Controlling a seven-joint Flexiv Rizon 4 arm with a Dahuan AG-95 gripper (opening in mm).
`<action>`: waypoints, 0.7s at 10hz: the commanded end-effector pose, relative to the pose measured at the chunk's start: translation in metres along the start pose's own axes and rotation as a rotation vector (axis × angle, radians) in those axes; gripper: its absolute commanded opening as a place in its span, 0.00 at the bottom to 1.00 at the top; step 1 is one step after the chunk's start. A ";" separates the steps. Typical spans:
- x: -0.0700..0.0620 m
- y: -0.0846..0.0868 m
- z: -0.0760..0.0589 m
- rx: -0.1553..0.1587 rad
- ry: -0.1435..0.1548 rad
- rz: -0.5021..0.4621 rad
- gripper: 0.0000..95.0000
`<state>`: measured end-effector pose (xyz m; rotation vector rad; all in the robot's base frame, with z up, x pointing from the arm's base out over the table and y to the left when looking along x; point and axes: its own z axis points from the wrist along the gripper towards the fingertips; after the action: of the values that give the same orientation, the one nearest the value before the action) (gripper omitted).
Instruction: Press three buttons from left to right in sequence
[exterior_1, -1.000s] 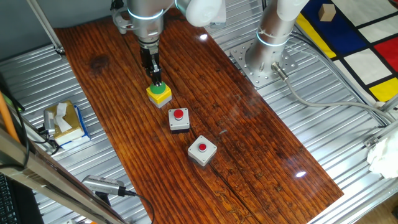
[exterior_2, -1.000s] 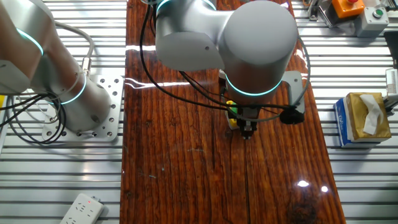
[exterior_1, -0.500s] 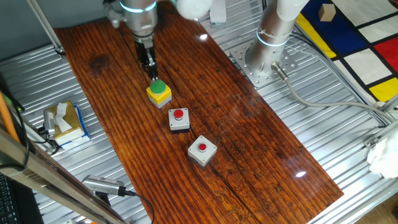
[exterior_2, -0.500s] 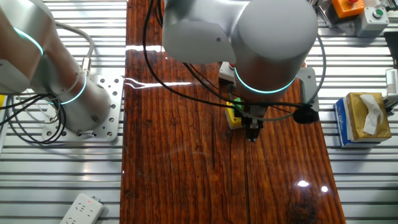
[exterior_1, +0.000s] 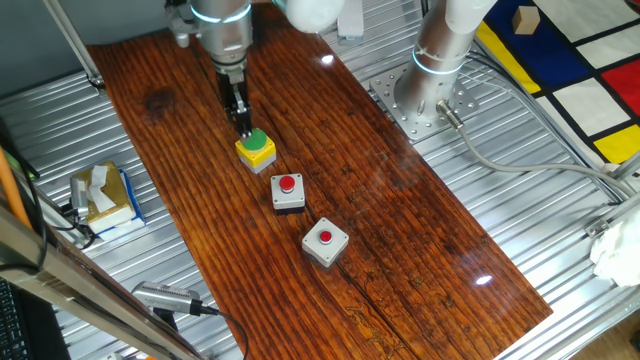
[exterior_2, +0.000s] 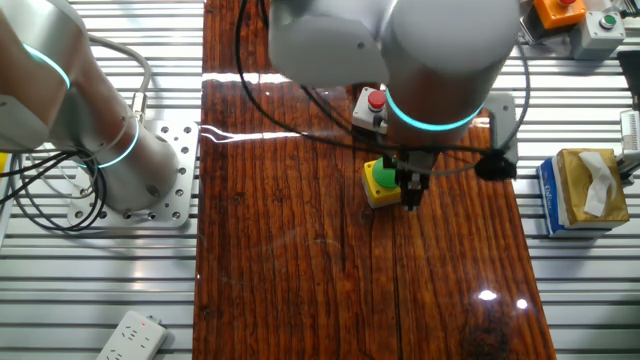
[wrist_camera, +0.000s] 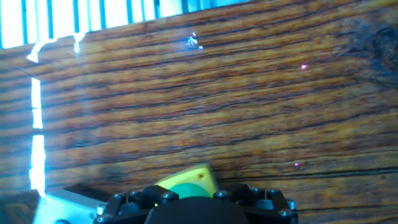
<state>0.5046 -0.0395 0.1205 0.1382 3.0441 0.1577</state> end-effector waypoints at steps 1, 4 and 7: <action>0.002 0.013 -0.002 0.004 -0.007 0.028 0.80; 0.002 0.030 -0.003 0.005 -0.016 0.061 0.80; 0.002 0.052 -0.001 0.007 -0.022 0.098 0.80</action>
<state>0.5067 0.0161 0.1271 0.2923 3.0171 0.1513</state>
